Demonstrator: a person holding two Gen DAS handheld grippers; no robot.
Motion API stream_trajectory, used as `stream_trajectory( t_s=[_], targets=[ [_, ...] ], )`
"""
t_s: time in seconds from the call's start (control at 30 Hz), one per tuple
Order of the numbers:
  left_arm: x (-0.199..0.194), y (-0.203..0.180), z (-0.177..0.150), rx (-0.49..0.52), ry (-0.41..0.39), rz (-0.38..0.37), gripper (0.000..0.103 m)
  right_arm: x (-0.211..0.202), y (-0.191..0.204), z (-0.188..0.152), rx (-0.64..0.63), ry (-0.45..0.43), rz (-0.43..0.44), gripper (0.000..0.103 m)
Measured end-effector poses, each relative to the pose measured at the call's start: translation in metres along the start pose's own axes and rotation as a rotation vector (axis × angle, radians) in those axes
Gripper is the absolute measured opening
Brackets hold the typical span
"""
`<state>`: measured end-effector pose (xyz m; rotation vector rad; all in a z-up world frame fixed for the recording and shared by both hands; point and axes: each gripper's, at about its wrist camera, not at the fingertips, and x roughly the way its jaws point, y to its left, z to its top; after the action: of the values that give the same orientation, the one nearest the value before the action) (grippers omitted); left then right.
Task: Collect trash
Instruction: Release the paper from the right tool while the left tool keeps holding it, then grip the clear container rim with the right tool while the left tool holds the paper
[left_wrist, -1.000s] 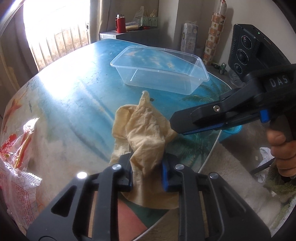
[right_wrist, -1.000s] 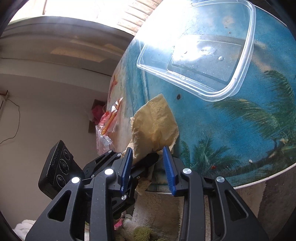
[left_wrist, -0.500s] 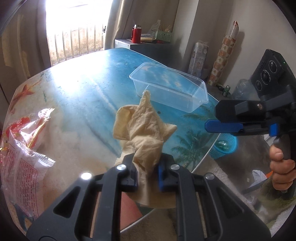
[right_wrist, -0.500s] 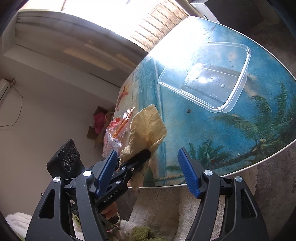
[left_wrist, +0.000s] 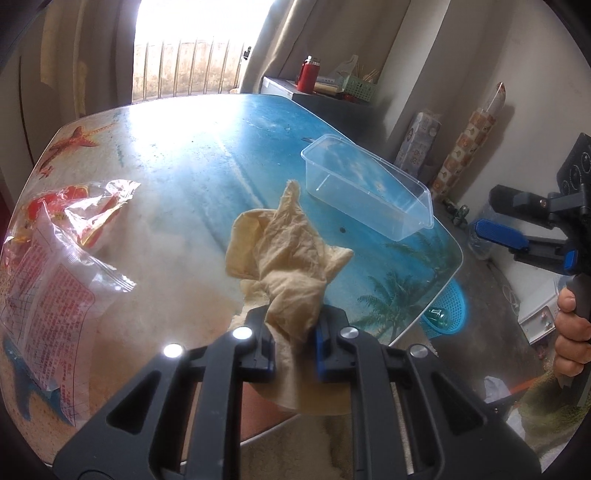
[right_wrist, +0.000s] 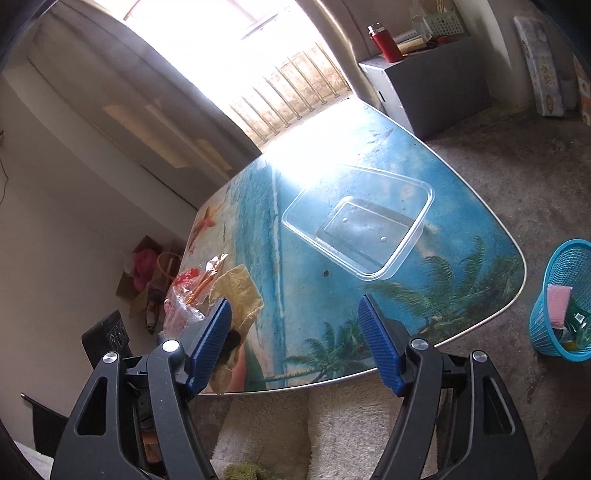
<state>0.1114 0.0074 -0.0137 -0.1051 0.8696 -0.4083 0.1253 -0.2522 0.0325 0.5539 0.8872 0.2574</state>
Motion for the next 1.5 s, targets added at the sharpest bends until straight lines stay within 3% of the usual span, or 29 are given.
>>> stream_trajectory(
  t_s=[0.37, 0.63, 0.7, 0.87, 1.07, 1.23, 1.3, 1.37, 1.5],
  targets=[
    [0.019, -0.008, 0.012, 0.027, -0.013, 0.086, 0.013, 0.043, -0.064, 0.042, 0.297, -0.012, -0.085, 0.067],
    [0.027, -0.006, 0.022, 0.018, -0.017, 0.083, 0.013, 0.077, -0.068, 0.042, 0.304, 0.042, -0.148, 0.036],
    [0.029, -0.006, 0.022, 0.019, -0.014, 0.076, 0.013, 0.078, -0.067, 0.040, 0.294, 0.051, -0.141, 0.018],
    [0.033, -0.001, 0.022, 0.018, 0.000, 0.069, 0.013, 0.068, -0.064, 0.039, 0.248, 0.056, -0.145, 0.005],
    [0.035, 0.002, 0.024, 0.020, 0.003, 0.064, 0.013, 0.044, -0.060, 0.036, 0.181, 0.080, -0.198, 0.006],
    [0.039, 0.001, 0.023, 0.028, 0.010, 0.071, 0.013, 0.039, -0.061, 0.031, 0.176, 0.109, -0.195, 0.008],
    [0.039, 0.000, 0.023, 0.029, 0.011, 0.072, 0.013, 0.040, -0.060, 0.030, 0.177, 0.116, -0.203, 0.023],
    [0.040, -0.001, 0.024, 0.035, 0.009, 0.076, 0.013, 0.041, -0.059, 0.028, 0.167, 0.114, -0.221, 0.030],
    [0.041, -0.003, 0.023, 0.043, 0.009, 0.087, 0.013, 0.047, -0.057, 0.024, 0.156, 0.123, -0.238, 0.030]
  ],
)
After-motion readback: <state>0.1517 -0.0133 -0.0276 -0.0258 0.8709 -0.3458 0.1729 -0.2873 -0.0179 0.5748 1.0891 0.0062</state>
